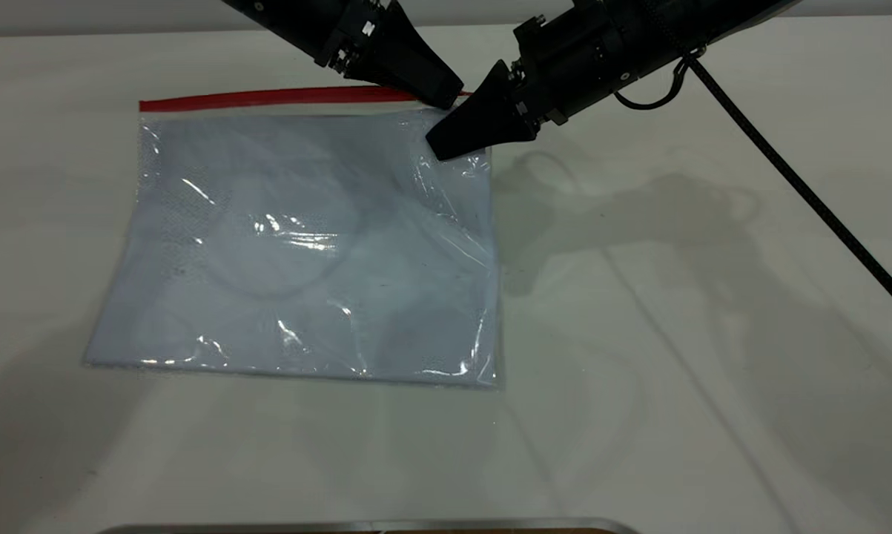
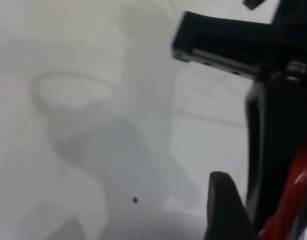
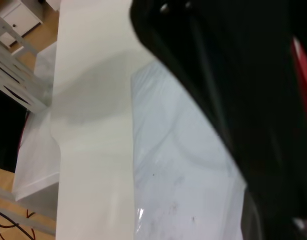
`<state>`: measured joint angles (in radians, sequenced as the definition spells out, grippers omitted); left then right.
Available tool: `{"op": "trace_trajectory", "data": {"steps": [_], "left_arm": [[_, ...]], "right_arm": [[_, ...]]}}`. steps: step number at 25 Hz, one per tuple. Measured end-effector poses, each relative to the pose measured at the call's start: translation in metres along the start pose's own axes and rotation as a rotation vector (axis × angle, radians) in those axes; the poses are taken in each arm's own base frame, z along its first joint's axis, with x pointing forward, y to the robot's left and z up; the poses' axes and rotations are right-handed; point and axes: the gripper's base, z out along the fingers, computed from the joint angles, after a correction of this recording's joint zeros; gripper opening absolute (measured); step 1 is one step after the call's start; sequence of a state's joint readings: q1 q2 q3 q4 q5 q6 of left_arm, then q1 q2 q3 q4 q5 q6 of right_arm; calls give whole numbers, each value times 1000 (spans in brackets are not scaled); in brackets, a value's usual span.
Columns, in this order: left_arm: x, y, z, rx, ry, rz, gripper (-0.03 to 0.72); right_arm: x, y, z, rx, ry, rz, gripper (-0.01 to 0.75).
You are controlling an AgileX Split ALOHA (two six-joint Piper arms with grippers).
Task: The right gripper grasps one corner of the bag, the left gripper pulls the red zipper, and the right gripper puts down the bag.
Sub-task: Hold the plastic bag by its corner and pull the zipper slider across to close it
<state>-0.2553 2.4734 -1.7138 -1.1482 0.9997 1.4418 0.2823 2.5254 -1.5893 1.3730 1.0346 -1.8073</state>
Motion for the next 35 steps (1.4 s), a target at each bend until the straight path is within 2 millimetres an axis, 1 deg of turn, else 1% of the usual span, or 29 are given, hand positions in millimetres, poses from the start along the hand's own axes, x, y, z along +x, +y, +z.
{"op": "trace_trajectory", "data": {"steps": [6, 8, 11, 16, 18, 23, 32, 35], "left_arm": [[-1, -1, 0, 8, 0, 3, 466], [-3, -1, -1, 6, -4, 5, 455], [-6, 0, -2, 1, -9, 12, 413], [-7, 0, -2, -1, -12, 16, 299], [-7, 0, -2, -2, -6, 10, 276], [-4, 2, -2, -19, 22, -26, 267], [-4, 3, -4, -28, 19, -39, 267], [-4, 4, -4, -38, 15, -43, 308]], "right_arm": [[0, 1, 1, 1, 1, -1, 45], [0, 1, 2, 4, 2, -3, 45], [0, 1, 2, 4, 3, -3, 45], [0, 0, 0, 8, 0, 0, 47], [0, -2, -1, 12, -2, 2, 48], [1, -5, -5, 20, -7, 7, 49], [1, -5, -5, 20, -8, 8, 53], [1, -5, -5, 20, -9, 8, 53]]}}
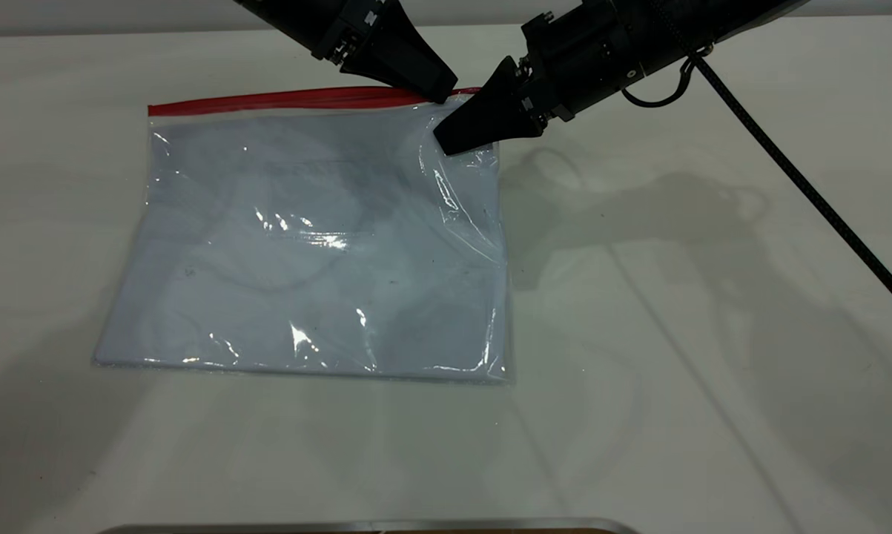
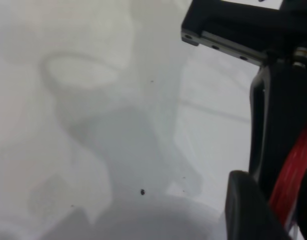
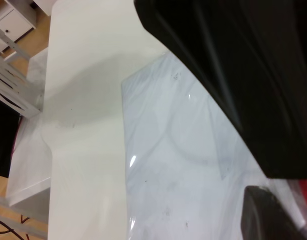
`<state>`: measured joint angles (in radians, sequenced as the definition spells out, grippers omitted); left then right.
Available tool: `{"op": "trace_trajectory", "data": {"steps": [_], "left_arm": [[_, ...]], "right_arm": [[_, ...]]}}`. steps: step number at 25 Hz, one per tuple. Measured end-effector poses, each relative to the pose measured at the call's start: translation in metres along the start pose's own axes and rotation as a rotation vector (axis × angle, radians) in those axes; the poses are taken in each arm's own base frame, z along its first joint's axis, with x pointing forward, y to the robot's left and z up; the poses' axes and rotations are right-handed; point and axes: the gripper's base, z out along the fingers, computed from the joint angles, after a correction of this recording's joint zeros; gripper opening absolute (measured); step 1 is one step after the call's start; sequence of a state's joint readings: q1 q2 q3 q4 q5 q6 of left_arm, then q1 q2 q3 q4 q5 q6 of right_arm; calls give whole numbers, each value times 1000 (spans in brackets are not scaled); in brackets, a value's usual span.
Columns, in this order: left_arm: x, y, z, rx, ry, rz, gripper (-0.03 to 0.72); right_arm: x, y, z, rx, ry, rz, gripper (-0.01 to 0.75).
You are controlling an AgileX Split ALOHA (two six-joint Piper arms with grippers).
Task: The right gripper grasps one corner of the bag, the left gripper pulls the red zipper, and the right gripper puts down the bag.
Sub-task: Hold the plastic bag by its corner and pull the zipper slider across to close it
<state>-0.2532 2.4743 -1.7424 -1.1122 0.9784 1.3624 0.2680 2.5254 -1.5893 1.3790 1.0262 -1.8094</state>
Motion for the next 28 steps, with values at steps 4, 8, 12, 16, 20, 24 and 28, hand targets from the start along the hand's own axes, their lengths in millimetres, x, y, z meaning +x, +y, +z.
{"op": "trace_trajectory", "data": {"steps": [4, 8, 12, 16, 20, 24, 28], "left_arm": [[0, 1, 0, -6, -3, -3, 421], [0, 1, 0, -6, -3, -5, 491], [-1, 0, -1, 4, -1, -2, 467], [-1, -2, -1, 21, 3, 3, 368], [-1, -2, -2, 22, 15, 14, 234], [-3, -2, -3, 22, 18, 21, 162], [-3, -2, -3, 22, 16, 20, 150]], "right_arm": [[0, 1, 0, -8, -3, 1, 53], [-1, 1, 0, -10, -6, 2, 56], [-1, 1, 0, -10, -8, 2, 56], [-1, 1, 0, -8, -7, 1, 56], [-1, 0, 0, -6, -7, 1, 56], [0, -2, -3, 1, -13, 7, 59], [1, -4, -6, 6, -17, 11, 61]]}}
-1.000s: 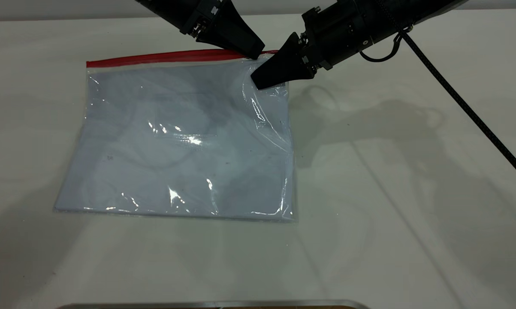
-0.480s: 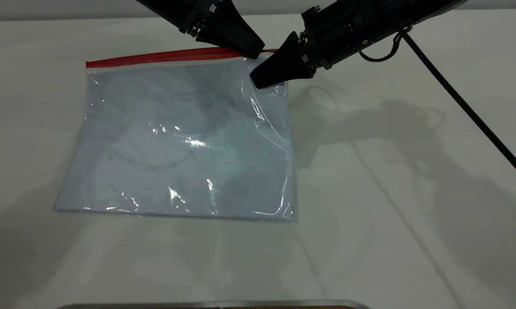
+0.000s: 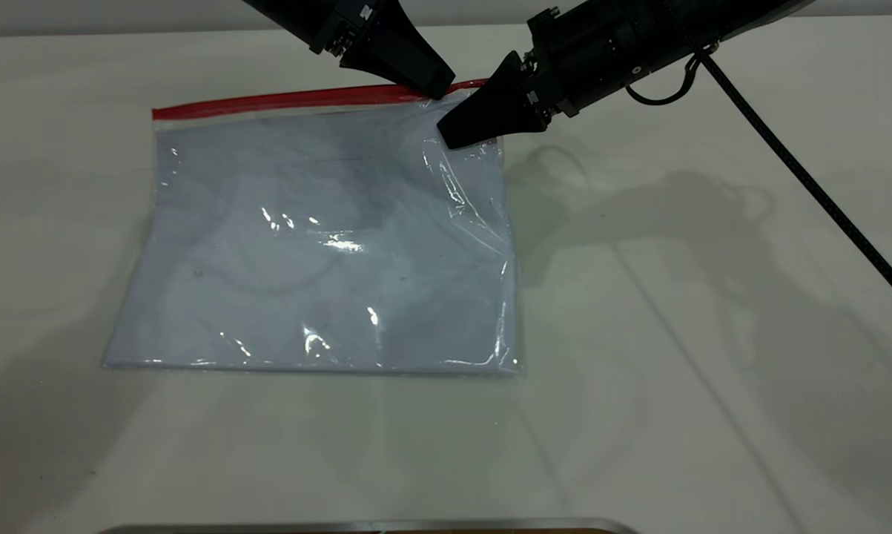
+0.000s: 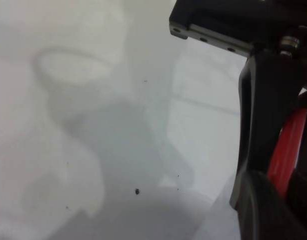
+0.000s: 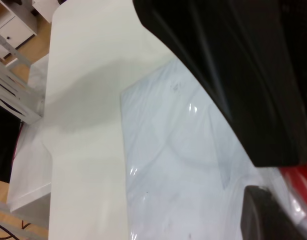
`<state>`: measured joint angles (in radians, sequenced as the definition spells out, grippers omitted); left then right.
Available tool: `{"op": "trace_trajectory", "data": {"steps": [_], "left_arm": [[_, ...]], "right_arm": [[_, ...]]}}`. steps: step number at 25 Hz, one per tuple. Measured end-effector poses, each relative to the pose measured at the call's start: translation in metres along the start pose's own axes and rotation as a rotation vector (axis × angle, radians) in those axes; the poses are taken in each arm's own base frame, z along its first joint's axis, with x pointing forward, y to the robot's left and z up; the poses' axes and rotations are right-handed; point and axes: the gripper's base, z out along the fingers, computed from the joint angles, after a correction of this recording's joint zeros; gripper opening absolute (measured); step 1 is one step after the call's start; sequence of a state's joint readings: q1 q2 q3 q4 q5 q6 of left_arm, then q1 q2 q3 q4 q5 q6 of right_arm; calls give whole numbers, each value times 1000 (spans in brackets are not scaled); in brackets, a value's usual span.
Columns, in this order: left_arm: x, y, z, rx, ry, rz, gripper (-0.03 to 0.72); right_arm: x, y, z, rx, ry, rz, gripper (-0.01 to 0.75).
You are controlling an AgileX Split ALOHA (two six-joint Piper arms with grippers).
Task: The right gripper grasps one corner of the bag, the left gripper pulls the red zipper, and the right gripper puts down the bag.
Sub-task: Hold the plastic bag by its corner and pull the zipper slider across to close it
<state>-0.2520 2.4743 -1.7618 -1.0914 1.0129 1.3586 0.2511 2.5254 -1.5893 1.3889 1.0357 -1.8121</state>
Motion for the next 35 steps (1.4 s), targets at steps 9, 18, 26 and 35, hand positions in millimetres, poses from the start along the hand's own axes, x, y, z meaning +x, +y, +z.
{"op": "trace_trajectory", "data": {"steps": [9, 18, 26, 35], "left_arm": [[-2, 0, -1, -5, -6, 29, 54], [-3, 1, -2, -6, -22, 42, 54], [1, 10, -16, -22, -53, 19, 54], [11, 24, -39, -55, -75, -12, 54]], "right_arm": [[1, -2, -6, -8, -15, 8, 61], [2, -7, -16, -11, -46, 27, 36], [1, -12, -29, -18, -102, 56, 36], [0, -19, -40, 1, -159, 84, 36]]}}
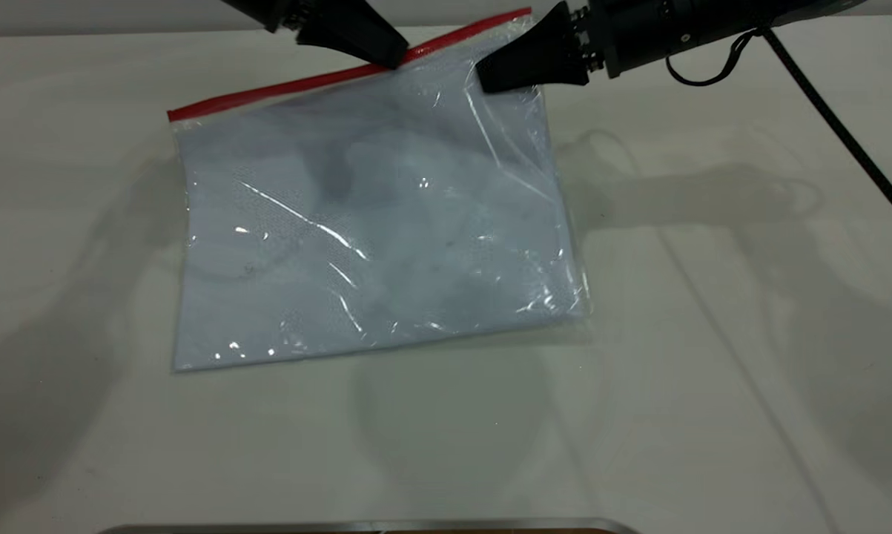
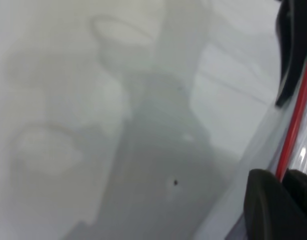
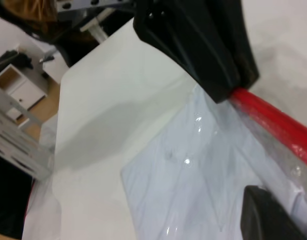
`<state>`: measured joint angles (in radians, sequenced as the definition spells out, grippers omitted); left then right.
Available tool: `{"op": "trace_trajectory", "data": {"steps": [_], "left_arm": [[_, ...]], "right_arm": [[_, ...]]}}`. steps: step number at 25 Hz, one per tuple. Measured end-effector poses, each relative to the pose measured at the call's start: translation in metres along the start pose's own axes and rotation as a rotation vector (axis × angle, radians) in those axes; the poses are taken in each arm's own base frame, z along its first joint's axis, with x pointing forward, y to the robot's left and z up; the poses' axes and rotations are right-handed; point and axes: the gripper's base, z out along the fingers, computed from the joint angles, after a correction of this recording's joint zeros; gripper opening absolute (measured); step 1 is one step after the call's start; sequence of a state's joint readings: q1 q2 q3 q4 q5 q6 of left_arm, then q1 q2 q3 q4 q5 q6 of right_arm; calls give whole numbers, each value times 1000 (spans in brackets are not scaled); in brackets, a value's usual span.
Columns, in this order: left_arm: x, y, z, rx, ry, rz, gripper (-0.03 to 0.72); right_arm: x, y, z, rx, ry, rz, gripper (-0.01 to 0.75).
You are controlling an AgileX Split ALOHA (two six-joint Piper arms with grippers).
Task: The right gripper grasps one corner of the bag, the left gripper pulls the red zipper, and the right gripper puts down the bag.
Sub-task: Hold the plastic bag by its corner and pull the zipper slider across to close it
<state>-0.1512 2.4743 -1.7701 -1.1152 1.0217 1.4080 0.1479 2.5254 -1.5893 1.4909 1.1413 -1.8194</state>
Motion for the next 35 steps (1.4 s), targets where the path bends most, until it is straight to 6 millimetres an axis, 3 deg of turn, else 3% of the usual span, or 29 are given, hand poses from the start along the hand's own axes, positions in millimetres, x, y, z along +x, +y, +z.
{"op": "trace_trajectory", "data": {"steps": [18, 23, 35], "left_arm": [[35, 35, -63, -83, 10, -103, 59], [42, 37, -68, -92, 54, -119, 64], [45, 38, -69, -97, 81, -113, 77]], "right_arm": [[5, -24, -46, 73, -65, 36, 35], [9, -31, -64, 104, -71, 45, 35], [14, -38, -80, 129, -72, 51, 35]]}}
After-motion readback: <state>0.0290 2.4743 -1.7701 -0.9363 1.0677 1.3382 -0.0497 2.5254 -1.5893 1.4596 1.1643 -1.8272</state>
